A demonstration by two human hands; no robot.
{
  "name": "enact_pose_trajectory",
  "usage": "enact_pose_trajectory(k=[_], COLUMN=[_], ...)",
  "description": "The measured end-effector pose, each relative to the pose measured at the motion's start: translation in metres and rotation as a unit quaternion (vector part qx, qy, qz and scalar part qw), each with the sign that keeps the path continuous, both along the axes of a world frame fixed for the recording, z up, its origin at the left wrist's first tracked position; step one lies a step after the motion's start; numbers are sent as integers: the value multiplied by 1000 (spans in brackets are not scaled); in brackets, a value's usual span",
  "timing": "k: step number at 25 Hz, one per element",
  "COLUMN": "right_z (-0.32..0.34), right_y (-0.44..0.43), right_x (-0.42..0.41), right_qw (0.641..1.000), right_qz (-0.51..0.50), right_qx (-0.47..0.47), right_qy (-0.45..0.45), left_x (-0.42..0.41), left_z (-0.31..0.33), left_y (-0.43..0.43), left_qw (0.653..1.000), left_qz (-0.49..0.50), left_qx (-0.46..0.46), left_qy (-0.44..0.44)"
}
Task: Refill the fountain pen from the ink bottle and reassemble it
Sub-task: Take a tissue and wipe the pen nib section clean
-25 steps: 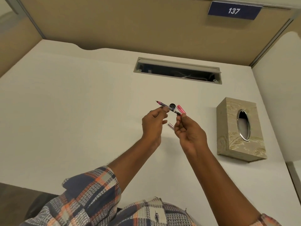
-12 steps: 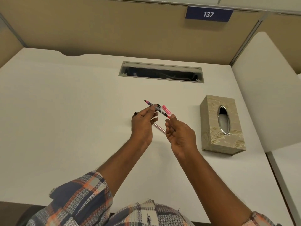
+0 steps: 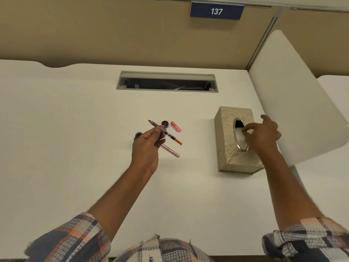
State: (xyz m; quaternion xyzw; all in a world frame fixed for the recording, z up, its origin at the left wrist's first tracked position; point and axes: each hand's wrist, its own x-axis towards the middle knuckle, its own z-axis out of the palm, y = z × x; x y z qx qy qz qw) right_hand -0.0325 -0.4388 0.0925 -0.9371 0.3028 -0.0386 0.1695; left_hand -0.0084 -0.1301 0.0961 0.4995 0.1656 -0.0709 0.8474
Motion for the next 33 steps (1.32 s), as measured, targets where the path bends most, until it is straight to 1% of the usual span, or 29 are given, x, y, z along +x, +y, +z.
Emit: enact_pose_trajectory(k=[2,5,9,11,17,19,20,22,25,28,30,33], right_z=[-6,-15,-28,-33,-33,-31,-30,-29,-29,-21,-12,0], right_y=[-9,-11,-11,-12,-9,-9,-11,-15,-18,-9,-2,-2], right_x=[11,23,29,30,32,32,31,27,17,9,3,0], right_qw=[995,980,966,961,960,966,974,988,993,988,983,953], right_qz=[56,104,128,135,130,124,119,118,111,86,29,-62], right_qx=[-25,-73,-153,-170,-156,-122,-94,-27,30,71,110,157], right_qy=[81,156,167,170,194,189,169,93,-25,-105,-147,-249], left_x=[0,1,1,-1,-1,-1,-2,-3,-3,-4,-4,-4], left_z=[0,2,2,2,4,4,4,4,4,2,0,-1], left_y=[-1,-1,2,1,-1,-2,-2,0,2,1,0,-1], left_qw=[1000,1000,1000,999,999,999,999,998,999,999,998,998], left_qz=[-3,-10,-19,-25,-34,-38,-42,-46,-40,-42,-49,-55], left_qx=[3,6,13,22,18,19,23,30,29,26,22,15], left_qy=[-1,-4,-5,-9,-6,-3,-6,-12,-17,-19,-19,-16])
